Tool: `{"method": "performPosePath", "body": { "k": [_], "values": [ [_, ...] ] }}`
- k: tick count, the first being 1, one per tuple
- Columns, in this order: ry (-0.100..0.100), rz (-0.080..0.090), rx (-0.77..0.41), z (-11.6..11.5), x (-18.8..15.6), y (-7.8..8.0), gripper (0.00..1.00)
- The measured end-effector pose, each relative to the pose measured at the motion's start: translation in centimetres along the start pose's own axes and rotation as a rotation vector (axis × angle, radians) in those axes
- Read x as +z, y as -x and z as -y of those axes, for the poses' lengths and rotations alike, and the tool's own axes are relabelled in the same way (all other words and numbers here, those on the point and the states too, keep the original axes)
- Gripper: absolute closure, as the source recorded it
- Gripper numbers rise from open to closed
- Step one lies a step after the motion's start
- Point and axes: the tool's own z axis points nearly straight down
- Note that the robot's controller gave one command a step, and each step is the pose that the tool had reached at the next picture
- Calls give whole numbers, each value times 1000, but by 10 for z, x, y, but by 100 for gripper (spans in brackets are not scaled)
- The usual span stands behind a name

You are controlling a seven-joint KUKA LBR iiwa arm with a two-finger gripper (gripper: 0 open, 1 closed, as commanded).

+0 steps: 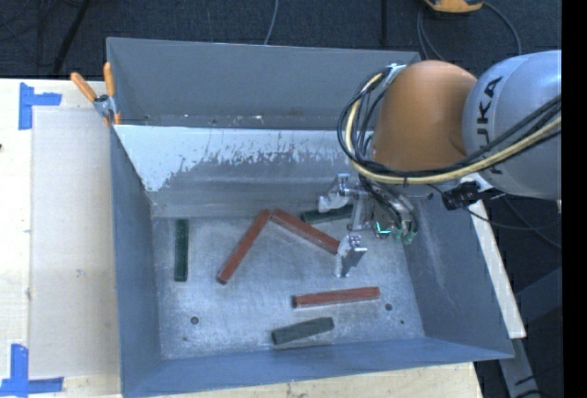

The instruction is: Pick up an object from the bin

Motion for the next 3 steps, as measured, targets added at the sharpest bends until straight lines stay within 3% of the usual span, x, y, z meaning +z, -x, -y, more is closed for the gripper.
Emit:
{"method": "performPosePath", "body": {
  "k": [2, 3],
  "values": [
    [0, 11, 1, 1, -2, 3, 0],
    [1, -5, -3, 33, 32, -9, 0]
  ]
}}
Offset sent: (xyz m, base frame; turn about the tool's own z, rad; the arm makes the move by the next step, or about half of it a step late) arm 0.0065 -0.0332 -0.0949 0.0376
